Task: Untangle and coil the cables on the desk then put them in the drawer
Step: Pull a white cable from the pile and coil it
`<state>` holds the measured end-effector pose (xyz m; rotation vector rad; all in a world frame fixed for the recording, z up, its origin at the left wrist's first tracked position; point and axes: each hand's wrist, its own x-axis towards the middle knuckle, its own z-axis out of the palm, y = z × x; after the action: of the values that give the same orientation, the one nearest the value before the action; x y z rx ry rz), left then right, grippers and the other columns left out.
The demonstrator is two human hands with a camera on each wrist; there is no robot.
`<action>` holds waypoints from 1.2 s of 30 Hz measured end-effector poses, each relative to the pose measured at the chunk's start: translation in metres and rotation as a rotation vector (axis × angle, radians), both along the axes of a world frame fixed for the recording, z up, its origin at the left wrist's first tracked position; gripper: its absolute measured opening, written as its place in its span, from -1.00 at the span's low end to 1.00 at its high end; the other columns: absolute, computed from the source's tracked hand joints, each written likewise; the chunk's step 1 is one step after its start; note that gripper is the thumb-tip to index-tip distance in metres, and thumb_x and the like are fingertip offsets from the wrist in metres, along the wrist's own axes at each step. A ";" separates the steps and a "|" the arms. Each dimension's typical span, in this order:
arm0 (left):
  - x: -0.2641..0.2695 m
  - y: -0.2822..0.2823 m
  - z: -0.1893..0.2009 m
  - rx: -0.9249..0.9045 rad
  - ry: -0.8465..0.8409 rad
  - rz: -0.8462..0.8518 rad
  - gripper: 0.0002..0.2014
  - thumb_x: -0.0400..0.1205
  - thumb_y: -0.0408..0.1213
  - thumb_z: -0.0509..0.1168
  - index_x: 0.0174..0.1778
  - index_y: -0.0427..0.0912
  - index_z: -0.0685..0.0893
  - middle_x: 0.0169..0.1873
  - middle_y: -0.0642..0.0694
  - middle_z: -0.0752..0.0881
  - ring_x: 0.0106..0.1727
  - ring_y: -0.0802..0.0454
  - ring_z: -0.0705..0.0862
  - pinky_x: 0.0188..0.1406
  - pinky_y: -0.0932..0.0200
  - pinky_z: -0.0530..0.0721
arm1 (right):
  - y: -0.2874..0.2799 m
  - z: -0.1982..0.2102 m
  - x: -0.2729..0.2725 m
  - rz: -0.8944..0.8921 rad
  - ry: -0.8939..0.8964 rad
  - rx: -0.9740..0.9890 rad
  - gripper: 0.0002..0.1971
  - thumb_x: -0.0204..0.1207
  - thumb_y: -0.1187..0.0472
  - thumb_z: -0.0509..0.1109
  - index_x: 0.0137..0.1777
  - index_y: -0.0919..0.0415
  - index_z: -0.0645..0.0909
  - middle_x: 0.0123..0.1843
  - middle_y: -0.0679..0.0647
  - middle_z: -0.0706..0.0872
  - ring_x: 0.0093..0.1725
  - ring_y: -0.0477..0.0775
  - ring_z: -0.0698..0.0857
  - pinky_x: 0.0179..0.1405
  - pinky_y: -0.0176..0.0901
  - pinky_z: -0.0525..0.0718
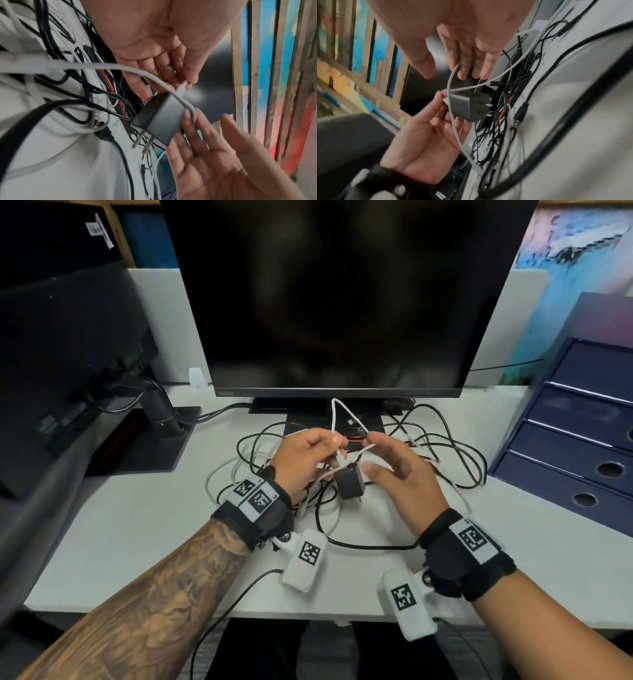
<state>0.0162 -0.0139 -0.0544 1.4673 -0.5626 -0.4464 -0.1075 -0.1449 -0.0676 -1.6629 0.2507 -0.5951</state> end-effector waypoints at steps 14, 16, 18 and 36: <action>0.008 0.034 0.010 -0.134 0.058 0.133 -0.80 0.78 -0.31 0.20 0.01 -0.22 0.74 -0.40 -0.01 0.67 -0.21 -0.05 0.77 -0.07 0.07 0.74 | -0.031 0.001 -0.001 -0.234 0.156 -0.238 -0.85 0.62 0.28 0.41 -0.11 0.01 0.70 -0.04 -0.07 0.75 -0.02 -0.11 0.68 0.15 -0.19 0.58; 0.007 0.041 0.010 -0.150 0.060 0.120 -0.81 0.77 -0.32 0.22 0.00 -0.22 0.75 -0.42 -0.02 0.62 -0.30 -0.04 0.71 -0.10 0.06 0.69 | -0.035 0.004 -0.002 -0.230 0.176 -0.287 -0.88 0.59 0.22 0.45 -0.13 -0.02 0.68 -0.08 0.01 0.74 -0.05 -0.07 0.66 0.17 -0.14 0.58; 0.004 0.049 0.009 -0.154 0.071 0.105 -0.81 0.76 -0.36 0.22 0.02 -0.24 0.75 -0.40 -0.04 0.61 -0.37 0.00 0.64 -0.05 0.00 0.64 | -0.038 0.005 -0.003 -0.245 0.219 -0.392 -0.91 0.60 0.15 0.46 0.05 -0.04 0.69 -0.03 0.04 0.72 -0.04 0.01 0.66 0.14 -0.10 0.60; -0.050 0.077 0.012 -0.071 0.020 -0.053 -0.81 0.78 -0.40 0.18 0.03 -0.28 0.72 -0.45 0.00 0.60 -0.42 0.08 0.55 -0.25 0.20 0.65 | 0.023 0.028 -0.014 -0.166 0.063 -1.176 -0.34 0.54 0.21 0.46 0.64 0.15 0.37 0.66 0.13 0.35 0.64 0.21 0.30 0.63 0.06 0.30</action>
<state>-0.0335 0.0629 -0.0424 1.3816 -0.5968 -0.4772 -0.1213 -0.1219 -0.0396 -2.8105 0.0653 -0.8995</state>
